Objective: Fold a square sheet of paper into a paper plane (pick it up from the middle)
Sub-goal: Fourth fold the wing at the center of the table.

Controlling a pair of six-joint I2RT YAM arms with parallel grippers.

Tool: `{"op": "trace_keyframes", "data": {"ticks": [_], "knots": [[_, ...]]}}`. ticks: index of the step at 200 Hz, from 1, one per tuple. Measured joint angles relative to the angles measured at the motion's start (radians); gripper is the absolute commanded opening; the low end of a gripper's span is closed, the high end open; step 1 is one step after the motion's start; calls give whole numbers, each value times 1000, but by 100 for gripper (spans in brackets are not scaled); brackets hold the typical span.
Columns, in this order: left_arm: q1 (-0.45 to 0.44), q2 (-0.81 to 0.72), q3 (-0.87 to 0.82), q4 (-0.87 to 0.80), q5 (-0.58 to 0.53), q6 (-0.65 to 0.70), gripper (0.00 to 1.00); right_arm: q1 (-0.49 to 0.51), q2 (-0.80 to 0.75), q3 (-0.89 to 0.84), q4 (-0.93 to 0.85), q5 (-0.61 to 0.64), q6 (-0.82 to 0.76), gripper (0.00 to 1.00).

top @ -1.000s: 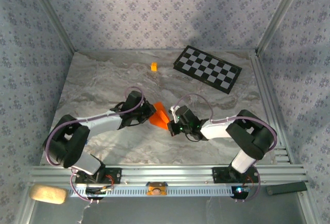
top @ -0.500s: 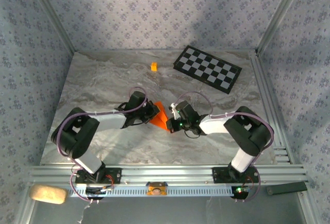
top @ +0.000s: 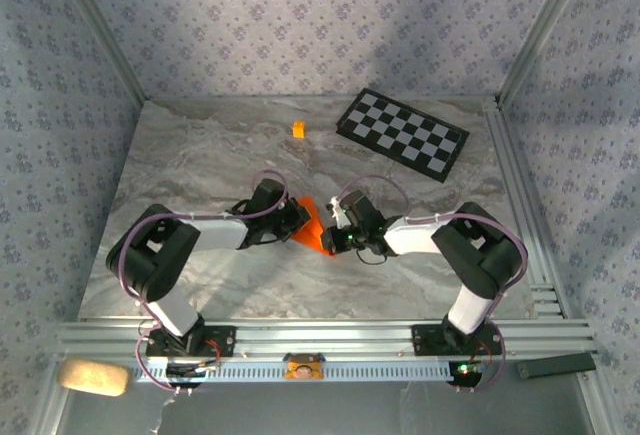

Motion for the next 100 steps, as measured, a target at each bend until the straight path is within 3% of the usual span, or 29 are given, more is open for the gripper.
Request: {"op": "trace_keyframes", "data": {"ticks": [100], "knots": [[0, 10, 20, -34, -23, 2, 6, -9, 24, 61, -87, -32, 0, 5]]}}
